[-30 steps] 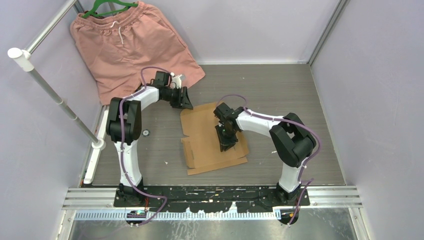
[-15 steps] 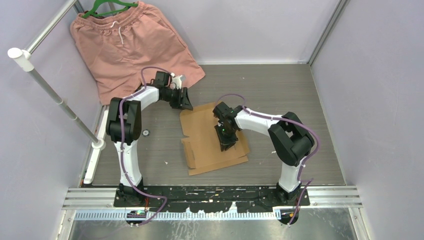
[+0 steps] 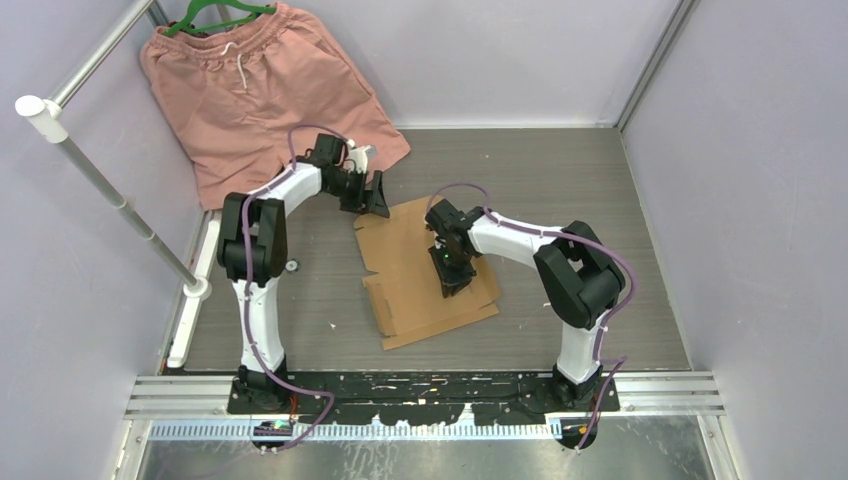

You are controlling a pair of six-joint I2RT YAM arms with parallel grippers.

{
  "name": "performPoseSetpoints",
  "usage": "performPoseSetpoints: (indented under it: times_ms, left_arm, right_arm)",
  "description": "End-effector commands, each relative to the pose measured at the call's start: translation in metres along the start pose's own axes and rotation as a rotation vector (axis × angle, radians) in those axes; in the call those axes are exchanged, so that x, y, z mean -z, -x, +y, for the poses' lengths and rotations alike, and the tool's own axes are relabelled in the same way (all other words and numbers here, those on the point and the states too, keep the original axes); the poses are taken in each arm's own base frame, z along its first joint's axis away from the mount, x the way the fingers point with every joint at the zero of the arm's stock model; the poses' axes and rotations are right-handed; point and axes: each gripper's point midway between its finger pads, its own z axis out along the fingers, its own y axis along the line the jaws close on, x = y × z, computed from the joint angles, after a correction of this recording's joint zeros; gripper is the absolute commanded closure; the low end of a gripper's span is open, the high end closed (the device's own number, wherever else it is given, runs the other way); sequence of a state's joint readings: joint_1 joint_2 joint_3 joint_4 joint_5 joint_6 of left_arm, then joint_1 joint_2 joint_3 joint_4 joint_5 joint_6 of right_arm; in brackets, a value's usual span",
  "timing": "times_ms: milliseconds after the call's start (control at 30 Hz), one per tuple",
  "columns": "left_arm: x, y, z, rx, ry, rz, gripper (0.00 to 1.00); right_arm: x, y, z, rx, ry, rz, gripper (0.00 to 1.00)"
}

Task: Fold the paper box
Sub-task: Fold the paper box at the center of the board.

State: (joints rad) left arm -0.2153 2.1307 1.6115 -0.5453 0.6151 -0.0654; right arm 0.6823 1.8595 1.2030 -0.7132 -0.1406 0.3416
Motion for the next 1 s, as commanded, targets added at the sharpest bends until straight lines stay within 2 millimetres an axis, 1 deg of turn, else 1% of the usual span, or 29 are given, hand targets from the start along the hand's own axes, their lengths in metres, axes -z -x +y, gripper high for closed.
performPoseSetpoints:
  times_ms: [0,100,167,200,367,467,533,600,667,833,967]
  left_arm:
    - [0.004,0.008,0.006,-0.021,0.003,-0.005,0.24]
    - [0.007,0.013,0.009,-0.001,-0.012,-0.024,0.23]
    - [0.009,0.016,0.013,0.019,-0.017,-0.039,0.21]
    - [0.010,0.017,0.012,0.020,-0.033,-0.045,0.20]
    - [0.005,0.020,0.021,0.033,-0.010,-0.048,0.19]
    - [0.003,0.021,0.016,0.032,-0.047,-0.057,0.18]
    - [0.000,0.018,0.009,0.038,-0.101,-0.034,0.18]
    - [-0.004,0.012,0.007,0.043,-0.124,-0.008,0.18]
    - [-0.008,0.006,0.007,0.034,-0.115,0.008,0.20]
    - [-0.010,0.003,0.004,0.030,-0.132,0.002,0.23]
    - [-0.010,0.000,-0.003,0.028,-0.165,0.009,0.33]
  right_arm:
    - [-0.013,0.013,-0.023,0.031,-0.096,-0.035,0.74]
    - [-0.014,0.012,-0.024,0.030,-0.100,-0.023,0.74]
    - [-0.016,0.010,-0.025,0.030,-0.103,-0.016,0.74]
    - [-0.017,0.009,-0.025,0.031,-0.104,-0.013,0.74]
    - [-0.019,0.006,-0.028,0.030,-0.111,-0.004,0.74]
    - [-0.019,0.003,-0.029,0.030,-0.114,-0.002,0.74]
    - [-0.019,0.004,-0.028,0.031,-0.109,-0.002,0.74]
    - [-0.020,0.005,-0.028,0.030,-0.110,-0.006,0.74]
    - [-0.020,0.006,-0.028,0.032,-0.110,-0.008,0.74]
    - [-0.021,0.009,-0.028,0.028,-0.115,-0.009,0.74]
    - [-0.022,0.010,-0.028,0.026,-0.116,-0.011,0.74]
